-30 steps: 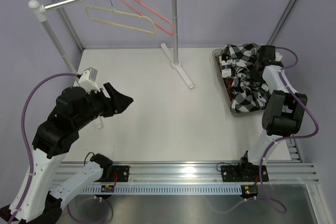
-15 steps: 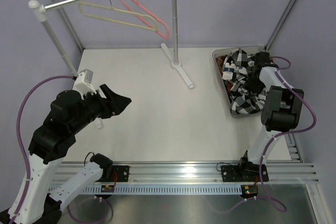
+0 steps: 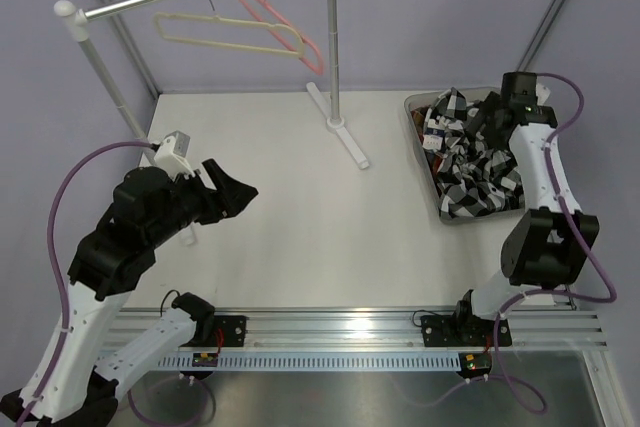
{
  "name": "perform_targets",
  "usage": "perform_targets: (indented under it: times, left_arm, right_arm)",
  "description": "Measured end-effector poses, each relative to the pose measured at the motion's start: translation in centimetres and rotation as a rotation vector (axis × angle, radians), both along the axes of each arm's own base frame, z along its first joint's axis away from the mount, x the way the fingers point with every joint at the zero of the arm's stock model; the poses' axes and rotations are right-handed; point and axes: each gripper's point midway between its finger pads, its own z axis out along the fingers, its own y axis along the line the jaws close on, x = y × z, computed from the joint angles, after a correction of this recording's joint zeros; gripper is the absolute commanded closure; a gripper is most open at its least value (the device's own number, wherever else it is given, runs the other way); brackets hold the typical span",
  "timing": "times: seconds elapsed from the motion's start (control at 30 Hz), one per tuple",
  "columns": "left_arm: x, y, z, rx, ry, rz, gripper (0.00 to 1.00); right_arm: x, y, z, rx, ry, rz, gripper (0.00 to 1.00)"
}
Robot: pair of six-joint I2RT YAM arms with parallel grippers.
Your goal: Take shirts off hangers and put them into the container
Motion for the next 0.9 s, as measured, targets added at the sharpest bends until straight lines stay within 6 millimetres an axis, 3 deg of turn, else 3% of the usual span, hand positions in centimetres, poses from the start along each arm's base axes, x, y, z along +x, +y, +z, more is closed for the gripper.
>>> perform_targets:
  times: [0.1, 0.13, 0.27, 0.37, 0.47, 0.57, 0.8, 0.9]
  left_arm:
    - [0.5, -0.2, -1.2, 0.018, 0.019, -0.003, 0.17]
    - [0.7, -0.3, -1.6, 0.025, 0.026, -0.004, 0.03]
    - [1.3, -0.6, -3.6, 0.049, 0.056, -0.006, 0.01]
    - [1.6, -0.5, -5.3, 0.06, 0.067, 0.003, 0.01]
    - [1.2, 0.0, -7.1, 0.072, 0.072, 0.018, 0.01]
    - [0.8, 1.1, -7.9, 0.088, 0.042, 0.055, 0.01]
    - [0.2, 4.5, -7.4, 0.084, -0.108, 0.191, 0.01]
    - [0.3, 4.9, -7.3, 0.086, -0.122, 0.216, 0.01]
  right_arm:
    - [-0.8, 1.7, 6.3, -0.016, -0.141, 0.04, 0.01]
    - [-1.3, 2.6, 8.2, -0.019, -0.184, 0.063, 0.01]
    - [-4.1, 9.3, 14.6, 0.017, -0.347, 0.246, 0.0]
    - [-6.8, 14.0, 16.8, 0.092, -0.409, 0.395, 0.01]
    - [-9.0, 17.5, 17.0, 0.154, -0.428, 0.497, 0.01]
    - [-11.8, 21.5, 15.1, 0.227, -0.394, 0.615, 0.01]
    - [-16.0, 28.3, 11.5, 0.339, -0.384, 0.821, 0.01]
    - [-16.7, 29.9, 9.3, 0.349, -0.359, 0.868, 0.01]
